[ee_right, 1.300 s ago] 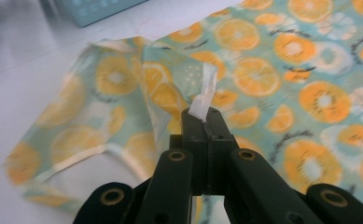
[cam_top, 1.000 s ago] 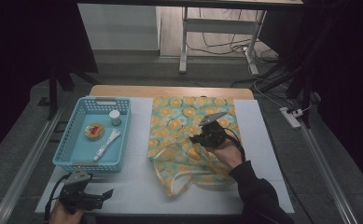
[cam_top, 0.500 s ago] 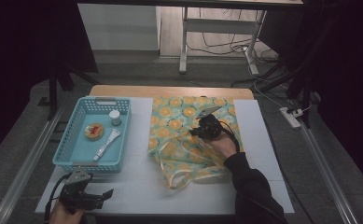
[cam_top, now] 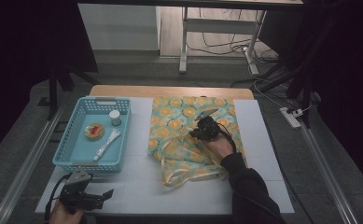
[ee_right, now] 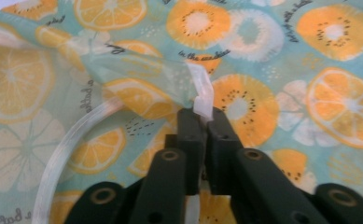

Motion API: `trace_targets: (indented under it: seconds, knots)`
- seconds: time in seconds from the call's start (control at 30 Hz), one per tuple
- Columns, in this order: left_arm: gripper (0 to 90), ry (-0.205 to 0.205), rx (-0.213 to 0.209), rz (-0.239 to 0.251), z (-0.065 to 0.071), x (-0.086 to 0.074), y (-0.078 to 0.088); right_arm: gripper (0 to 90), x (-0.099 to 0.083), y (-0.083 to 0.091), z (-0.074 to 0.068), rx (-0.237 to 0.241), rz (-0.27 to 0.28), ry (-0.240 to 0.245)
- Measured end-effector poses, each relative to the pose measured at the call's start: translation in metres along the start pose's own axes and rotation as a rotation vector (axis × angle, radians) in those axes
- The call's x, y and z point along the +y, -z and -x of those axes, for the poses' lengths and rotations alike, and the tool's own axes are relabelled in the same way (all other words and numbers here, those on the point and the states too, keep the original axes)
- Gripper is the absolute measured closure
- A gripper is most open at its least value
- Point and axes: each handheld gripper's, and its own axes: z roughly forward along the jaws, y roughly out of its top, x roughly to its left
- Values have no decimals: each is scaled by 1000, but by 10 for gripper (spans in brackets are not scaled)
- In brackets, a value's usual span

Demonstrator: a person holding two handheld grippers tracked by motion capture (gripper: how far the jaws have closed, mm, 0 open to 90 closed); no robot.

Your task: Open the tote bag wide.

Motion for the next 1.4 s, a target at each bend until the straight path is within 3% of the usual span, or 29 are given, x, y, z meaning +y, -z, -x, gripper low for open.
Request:
trace_targets:
  seconds: [0.03, 0.17, 0.27, 0.47, 0.57, 0.87, 1.07, 1.23, 1.4]
  knots:
    - [0, -1, 0, 1, 0, 0, 0, 742, 0, 0, 0, 0, 0, 0]
    - [0, -1, 0, 1, 0, 0, 0, 569, 6, 18, -3, -23, 37, -16]
    - [0, -2, 1, 0, 0, 0, 0, 523, 8, 27, -5, -29, 46, -23]
    - [0, -2, 3, -2, 1, 0, 0, 382, 6, 51, -15, 8, 78, -35]
    - [0, -1, 4, -2, 1, 0, 0, 267, 1, 61, -24, 40, 56, -39]
    - [0, -2, 6, -4, 1, 0, 0, 65, -18, 72, -43, 75, 4, -62]
    - [0, -4, 6, -5, 1, 0, 0, 19, -40, 68, -59, 86, -53, -36]
    - [0, -5, 7, -4, 1, 0, 0, 21, -58, 53, -64, 44, -128, 4]
    - [0, -5, 7, -5, 1, 0, 0, 69, -63, 47, -65, 4, -142, 28]
